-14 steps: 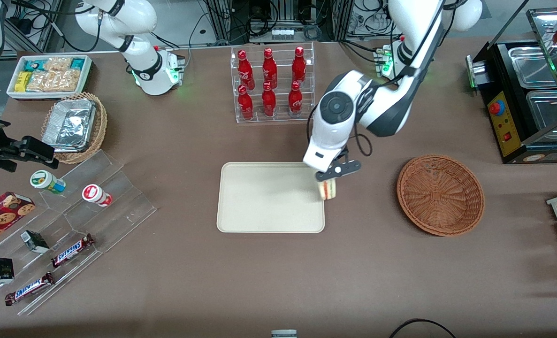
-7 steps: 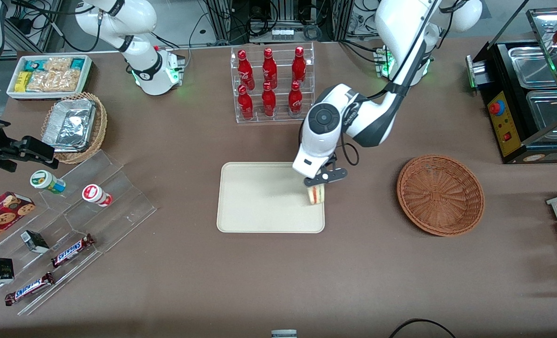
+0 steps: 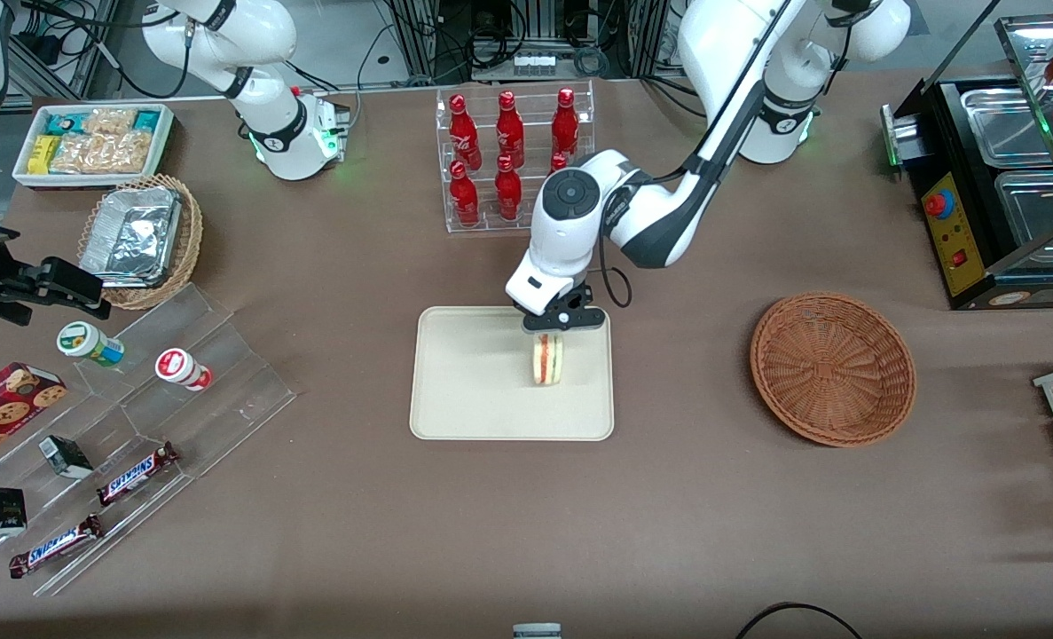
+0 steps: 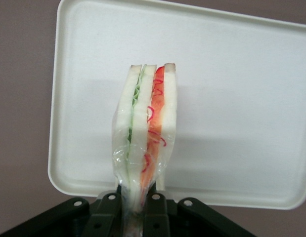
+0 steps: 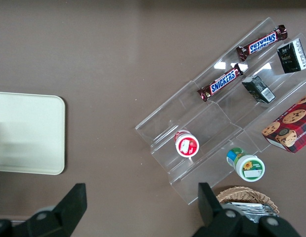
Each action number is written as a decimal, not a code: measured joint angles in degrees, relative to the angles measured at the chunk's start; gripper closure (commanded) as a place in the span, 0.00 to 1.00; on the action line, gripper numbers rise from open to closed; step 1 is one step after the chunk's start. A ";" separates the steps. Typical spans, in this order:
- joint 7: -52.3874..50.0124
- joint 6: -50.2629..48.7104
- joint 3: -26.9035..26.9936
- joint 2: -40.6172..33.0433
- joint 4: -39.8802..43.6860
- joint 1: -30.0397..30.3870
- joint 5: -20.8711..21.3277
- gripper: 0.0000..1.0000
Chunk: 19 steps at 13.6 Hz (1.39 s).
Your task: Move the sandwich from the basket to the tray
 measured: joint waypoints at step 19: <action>0.86 -17.50 7.93 -12.91 5.45 2.02 2.83 0.00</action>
